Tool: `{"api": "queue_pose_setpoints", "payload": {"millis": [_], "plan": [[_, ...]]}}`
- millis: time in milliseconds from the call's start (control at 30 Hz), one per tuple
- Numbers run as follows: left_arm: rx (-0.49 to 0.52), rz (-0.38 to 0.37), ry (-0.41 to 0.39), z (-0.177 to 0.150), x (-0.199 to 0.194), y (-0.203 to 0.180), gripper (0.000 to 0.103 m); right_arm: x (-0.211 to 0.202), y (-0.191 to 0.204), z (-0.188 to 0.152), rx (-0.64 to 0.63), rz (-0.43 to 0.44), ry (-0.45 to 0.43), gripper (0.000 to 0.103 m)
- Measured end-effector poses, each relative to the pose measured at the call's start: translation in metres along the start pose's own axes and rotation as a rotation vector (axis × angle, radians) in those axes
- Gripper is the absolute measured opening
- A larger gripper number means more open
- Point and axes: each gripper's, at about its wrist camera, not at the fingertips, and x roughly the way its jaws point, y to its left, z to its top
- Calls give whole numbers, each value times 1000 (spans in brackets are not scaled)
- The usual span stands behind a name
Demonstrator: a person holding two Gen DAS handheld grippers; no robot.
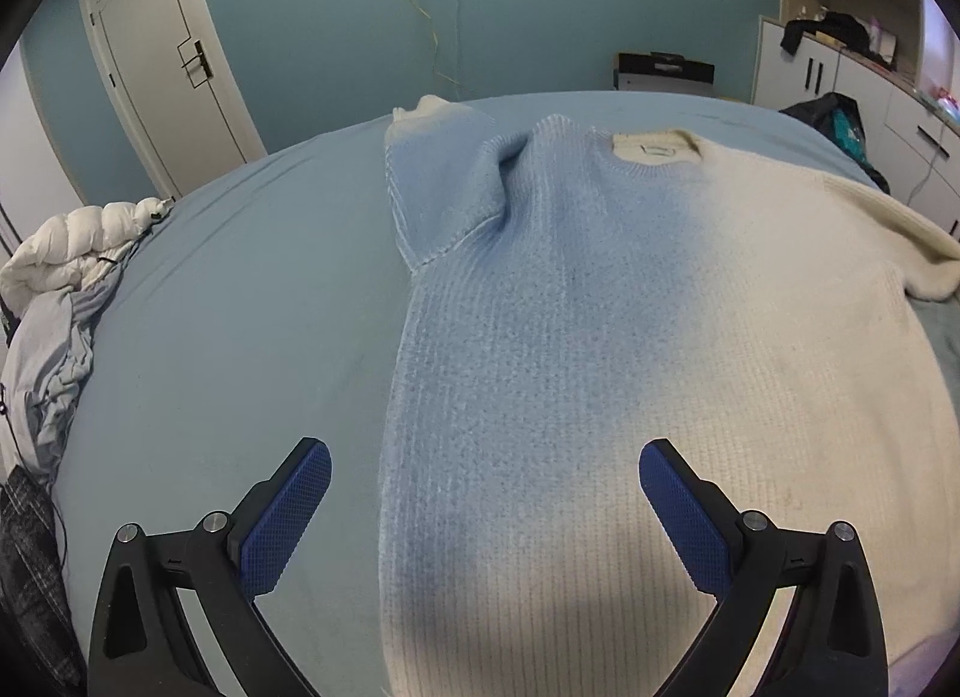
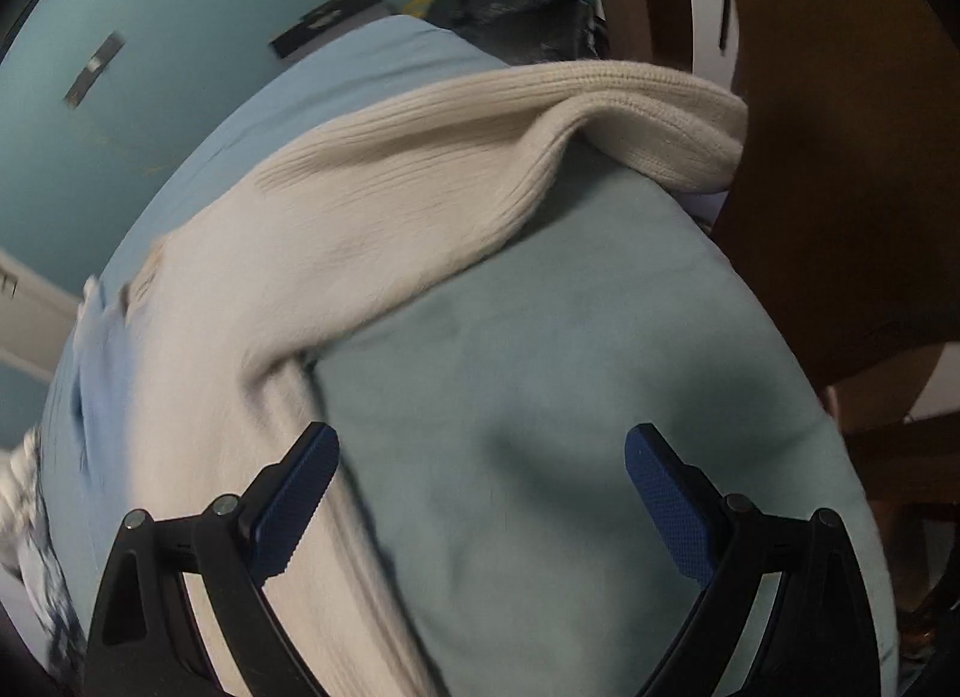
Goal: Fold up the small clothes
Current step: 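Grasp the cream sleeve with the right tool and fold it across the body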
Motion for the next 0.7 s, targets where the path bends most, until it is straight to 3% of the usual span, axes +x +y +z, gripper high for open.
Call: {"api": "queue_pose_setpoints", "payload": {"millis": [167,300,433,467,533,567,600,667,700], "plan": [[-2,15,37,-3,21,3,103,58,-7,60,125,-49,12,94],[5,36,62,-4,35,4,103,75,-14,91,240,-72,-56,95],[2,42,69,-4,42,5,103,79,-15,114,242,-196,-108,93],[-1,44,68,-3,42,6,103,77,-16,117,251,-217,-120,87],[-7,46,65,-3,40,7,103,74,-16,123,260,-205,-122,24],[-12,46,62,-2,39,9,103,73,-11,123,250,-182,-106,9],[-18,45,59,-2,38,10,103,69,-3,122,224,-185,-109,7],[-31,38,50,0,34,13,103,43,25,117,128,-288,-201,7],[-35,37,46,2,32,15,103,31,31,119,95,-297,-237,6]]}}
